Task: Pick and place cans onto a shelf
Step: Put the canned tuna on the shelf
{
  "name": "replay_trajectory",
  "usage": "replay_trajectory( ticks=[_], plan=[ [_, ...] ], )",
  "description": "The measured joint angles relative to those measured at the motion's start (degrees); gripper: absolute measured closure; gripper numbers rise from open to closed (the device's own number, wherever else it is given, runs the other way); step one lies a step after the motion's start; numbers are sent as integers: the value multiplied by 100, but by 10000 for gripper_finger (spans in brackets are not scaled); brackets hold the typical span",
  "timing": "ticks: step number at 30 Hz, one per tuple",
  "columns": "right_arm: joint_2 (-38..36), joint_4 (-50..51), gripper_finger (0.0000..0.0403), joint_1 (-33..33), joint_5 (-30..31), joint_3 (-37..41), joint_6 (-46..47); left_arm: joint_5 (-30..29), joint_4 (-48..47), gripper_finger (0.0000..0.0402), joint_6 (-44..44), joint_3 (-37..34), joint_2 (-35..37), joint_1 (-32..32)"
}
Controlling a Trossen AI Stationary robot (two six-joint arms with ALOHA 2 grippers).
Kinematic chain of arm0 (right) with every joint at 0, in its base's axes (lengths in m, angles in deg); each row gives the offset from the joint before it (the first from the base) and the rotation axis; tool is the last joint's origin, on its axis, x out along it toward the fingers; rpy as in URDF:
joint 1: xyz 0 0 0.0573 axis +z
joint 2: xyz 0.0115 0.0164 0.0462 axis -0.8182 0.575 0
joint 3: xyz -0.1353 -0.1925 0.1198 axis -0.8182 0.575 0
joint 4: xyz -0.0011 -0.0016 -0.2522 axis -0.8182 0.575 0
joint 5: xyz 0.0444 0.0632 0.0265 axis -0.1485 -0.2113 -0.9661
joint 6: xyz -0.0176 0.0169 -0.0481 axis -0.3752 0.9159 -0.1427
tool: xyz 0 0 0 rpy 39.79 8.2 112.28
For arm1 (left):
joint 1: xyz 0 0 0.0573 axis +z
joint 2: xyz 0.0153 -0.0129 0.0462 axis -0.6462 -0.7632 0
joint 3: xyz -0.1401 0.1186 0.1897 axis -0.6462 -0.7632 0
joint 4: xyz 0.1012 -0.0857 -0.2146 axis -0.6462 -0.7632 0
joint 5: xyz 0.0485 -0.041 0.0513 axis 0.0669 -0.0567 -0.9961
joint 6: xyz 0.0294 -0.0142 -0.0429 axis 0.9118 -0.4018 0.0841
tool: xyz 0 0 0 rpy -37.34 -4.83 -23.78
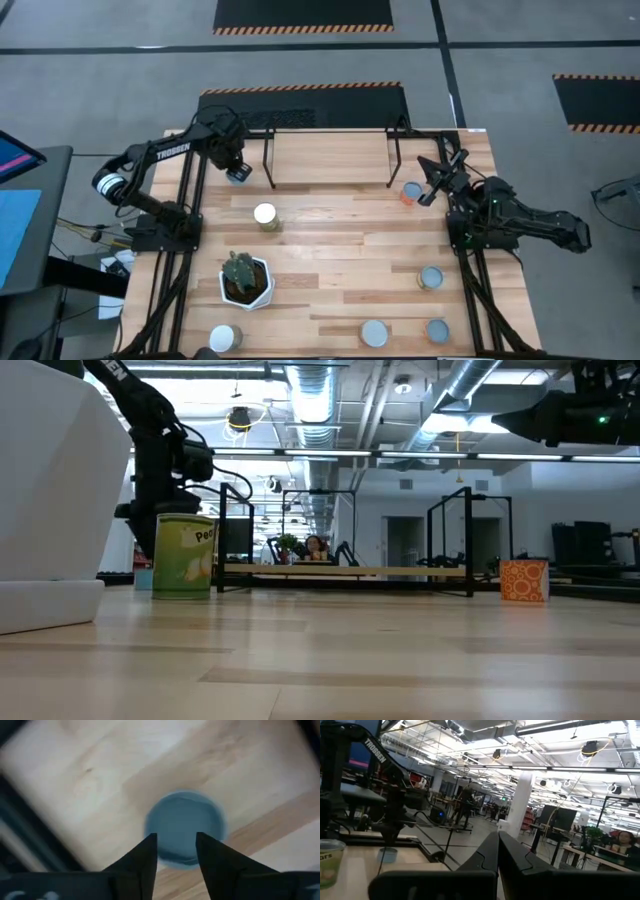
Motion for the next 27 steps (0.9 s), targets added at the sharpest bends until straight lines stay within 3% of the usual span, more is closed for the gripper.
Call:
replay_trajectory(
  ticks=[4,11,16,21,27],
  plan=[
    [0,27,378,1,-4,0,-2,-243,-297,272,118,0,-2,139],
    [0,111,378,1,-4,0,-9,144,49,273,9,-83,-4,554],
    [0,103,378,1,-1,0,-13,314,238,273,-98,-388,-4,558],
    [0,101,378,1,-1,0,-13,44,686,274,-416,-544,-7,360],
    [0,98,378,1,-1,0,-13,165,605,274,-394,-553,-14,344]
  ],
)
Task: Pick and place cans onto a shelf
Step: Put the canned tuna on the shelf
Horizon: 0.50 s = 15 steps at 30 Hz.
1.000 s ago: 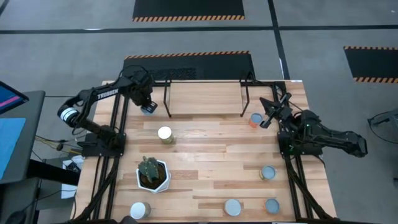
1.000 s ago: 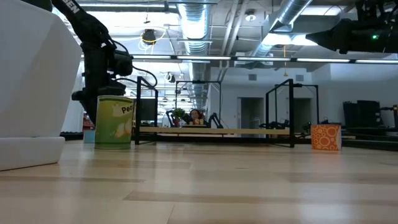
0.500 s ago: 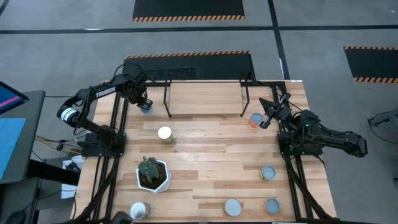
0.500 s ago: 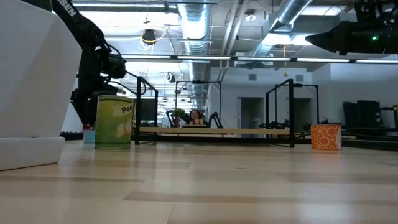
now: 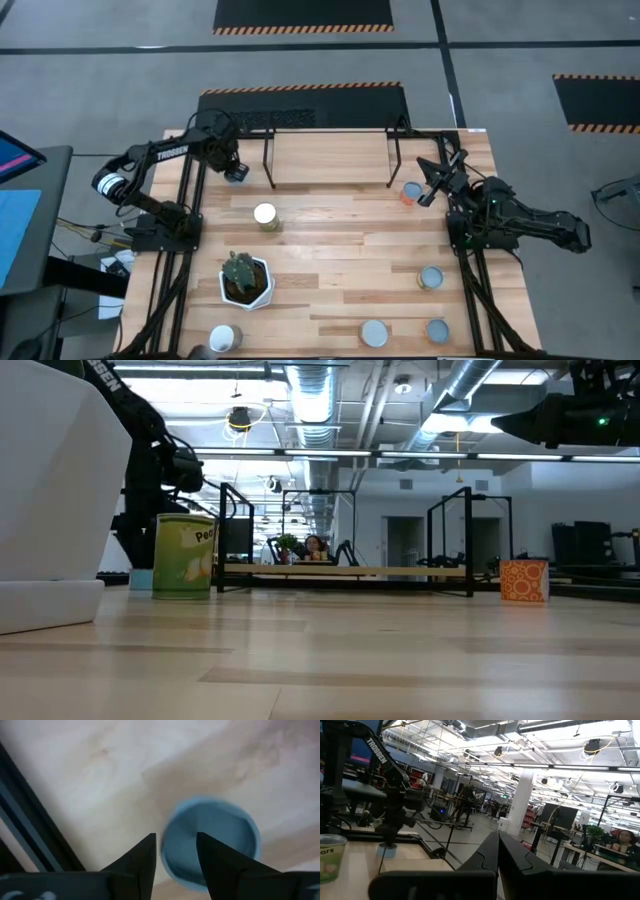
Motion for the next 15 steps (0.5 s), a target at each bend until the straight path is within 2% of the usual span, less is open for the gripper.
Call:
replay_trajectory(
  ticks=[8,10,13,15],
  plan=[
    [-2,-3,378,0,3,0,0,-305,36,281,83,-160,-65,-249],
    [-2,-15,378,0,2,0,-2,-334,33,305,110,-157,-63,-257],
    [-2,-32,378,0,1,0,0,-391,8,374,164,-160,-65,-240],
    [-2,-42,378,7,-2,0,0,-388,-12,391,172,-160,-67,-242]
  ],
)
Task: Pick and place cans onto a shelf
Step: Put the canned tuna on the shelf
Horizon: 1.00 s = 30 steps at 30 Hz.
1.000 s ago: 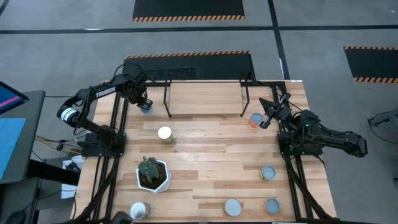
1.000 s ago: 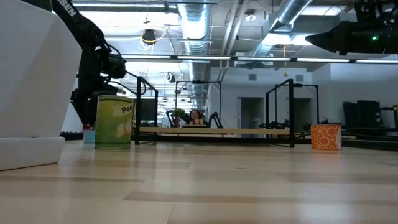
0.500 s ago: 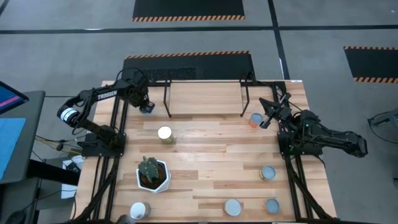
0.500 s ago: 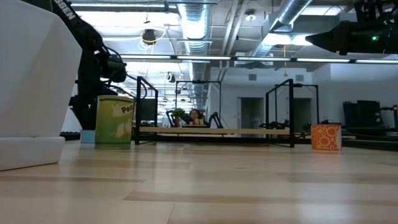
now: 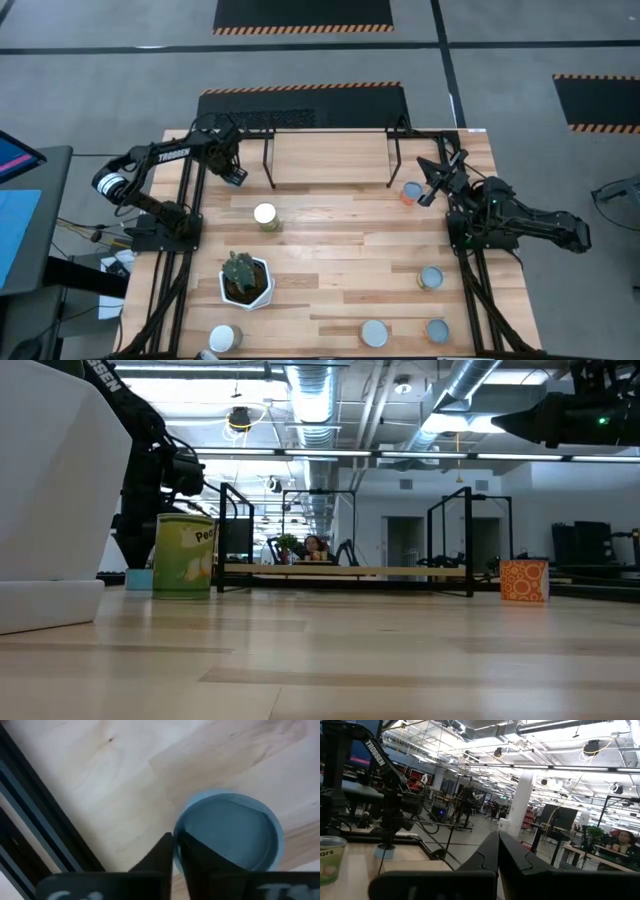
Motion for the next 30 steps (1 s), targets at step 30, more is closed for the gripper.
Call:
replay_trajectory(
  ticks=[30],
  plan=[
    [-2,-220,378,162,-9,-44,3,-517,-1249,401,-696,3719,1189,-1467]
  ],
)
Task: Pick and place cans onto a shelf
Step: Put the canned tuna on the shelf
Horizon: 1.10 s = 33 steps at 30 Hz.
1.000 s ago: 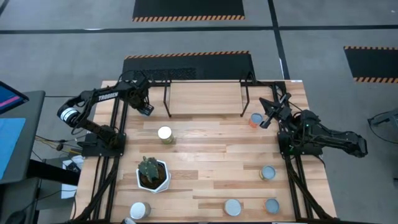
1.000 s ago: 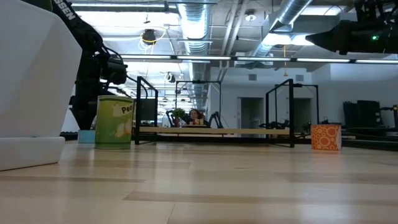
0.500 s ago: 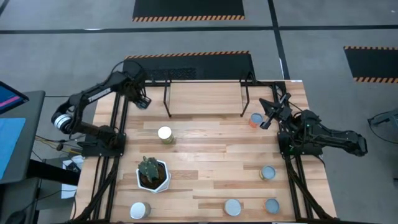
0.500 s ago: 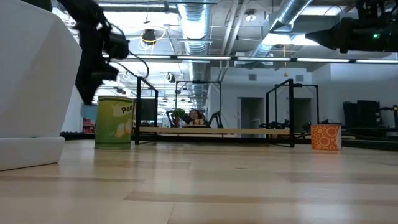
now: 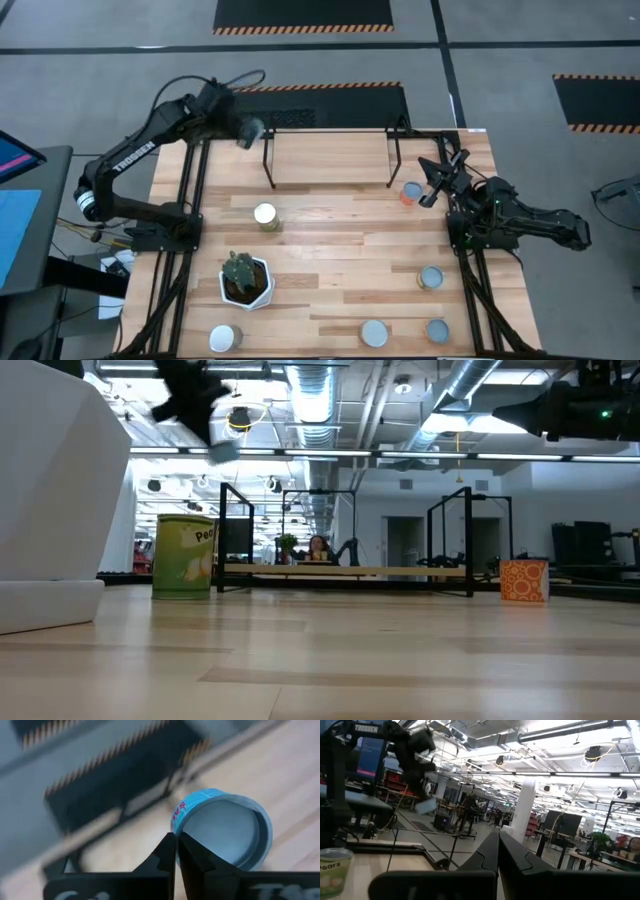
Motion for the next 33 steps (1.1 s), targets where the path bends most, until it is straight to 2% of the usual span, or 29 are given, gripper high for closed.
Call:
replay_trajectory(
  ticks=[4,9,15,20,27,33],
  plan=[
    [-1,-92,378,2,-20,0,2,87,943,401,264,400,-347,-586],
    [-1,-90,378,4,-41,2,6,110,1440,401,824,1131,-1432,-1050],
    [-1,-76,378,4,-34,2,15,586,1279,401,1344,2658,-3057,-1149],
    [-1,-75,378,4,-37,2,12,606,840,401,1515,3794,-4221,-1162],
    [-1,-75,378,4,-35,2,2,770,763,402,1618,4620,-5531,-1348],
    [-1,6,378,3,-34,2,55,867,556,401,1718,4746,-6159,-1515]
  ],
)
